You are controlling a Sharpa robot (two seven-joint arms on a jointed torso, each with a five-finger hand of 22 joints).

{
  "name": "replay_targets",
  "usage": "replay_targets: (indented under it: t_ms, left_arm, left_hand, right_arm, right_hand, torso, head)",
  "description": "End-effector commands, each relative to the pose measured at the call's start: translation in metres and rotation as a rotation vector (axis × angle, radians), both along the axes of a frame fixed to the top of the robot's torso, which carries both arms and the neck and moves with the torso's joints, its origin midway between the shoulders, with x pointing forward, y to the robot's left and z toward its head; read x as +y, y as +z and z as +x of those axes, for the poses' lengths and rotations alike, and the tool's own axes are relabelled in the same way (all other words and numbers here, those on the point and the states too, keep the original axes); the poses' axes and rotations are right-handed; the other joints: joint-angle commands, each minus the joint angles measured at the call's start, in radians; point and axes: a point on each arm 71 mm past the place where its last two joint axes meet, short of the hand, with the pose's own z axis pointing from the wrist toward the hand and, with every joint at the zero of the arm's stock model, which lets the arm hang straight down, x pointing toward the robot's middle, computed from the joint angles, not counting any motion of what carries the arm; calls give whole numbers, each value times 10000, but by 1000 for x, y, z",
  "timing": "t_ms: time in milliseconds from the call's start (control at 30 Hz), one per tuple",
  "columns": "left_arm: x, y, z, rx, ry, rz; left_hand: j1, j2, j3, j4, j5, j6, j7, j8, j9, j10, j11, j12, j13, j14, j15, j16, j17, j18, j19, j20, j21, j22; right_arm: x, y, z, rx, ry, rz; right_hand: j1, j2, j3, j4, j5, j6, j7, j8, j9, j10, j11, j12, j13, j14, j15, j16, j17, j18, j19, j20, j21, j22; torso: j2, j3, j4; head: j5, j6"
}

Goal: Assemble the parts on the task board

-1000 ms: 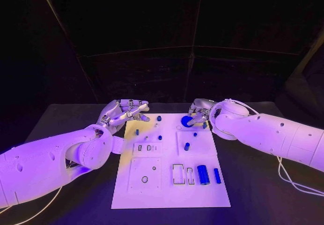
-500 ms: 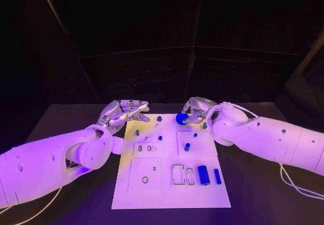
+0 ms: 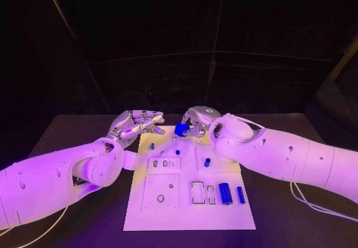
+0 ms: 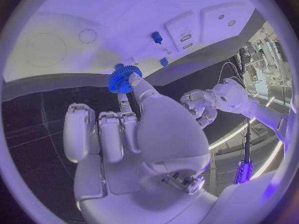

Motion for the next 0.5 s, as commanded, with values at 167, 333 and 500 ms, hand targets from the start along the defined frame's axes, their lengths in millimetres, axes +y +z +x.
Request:
replay_targets:
  t_ms: [167,333,500]
  left_arm:
    - [-3,2,0,-106,-88,-88]
    - [-3,2,0,-106,-96,-90]
    - [-4,2,1,-104,-98,-90]
  left_hand:
    - [102,19,80,-24,-45,32,44,-62,-5,24,39,-48,-3,-15,15,-64,21,122,-2,-2,25,8]
    - [102,19,80,-24,-45,32,44,-62,-5,24,39,-48,-3,-15,15,-64,21,122,-2,-2,25,8]
    - [112,26,96,-34,-45,43,37,-63,-3,36,36,-53,-2,-15,13,-68,36,122,-2,-4,28,9]
  right_arm:
    - [21,-7,0,-196,453,-626]
    - [29,-14,2,28,527,-843]
    - [34,-19,2,209,591,-990]
  right_hand:
    - [-181,-45,181,108,-30,379,-224,-17,411,646,-55,-28,2042,913,-71,55,2001,-166,49,-29,26,27]
    - [-217,-64,205,110,-51,365,-217,-47,404,634,-49,-45,2025,911,-65,51,1990,-163,41,-25,20,13]
    - [-250,-96,224,106,-59,355,-209,-76,400,635,-43,-44,2028,910,-59,50,1986,-164,42,-20,21,16]
  torso:
    - [7,9,-4]
    - [6,16,-23]
    - [10,18,-23]
  head:
    - [14,25]
    - [45,14]
    - [78,-7]
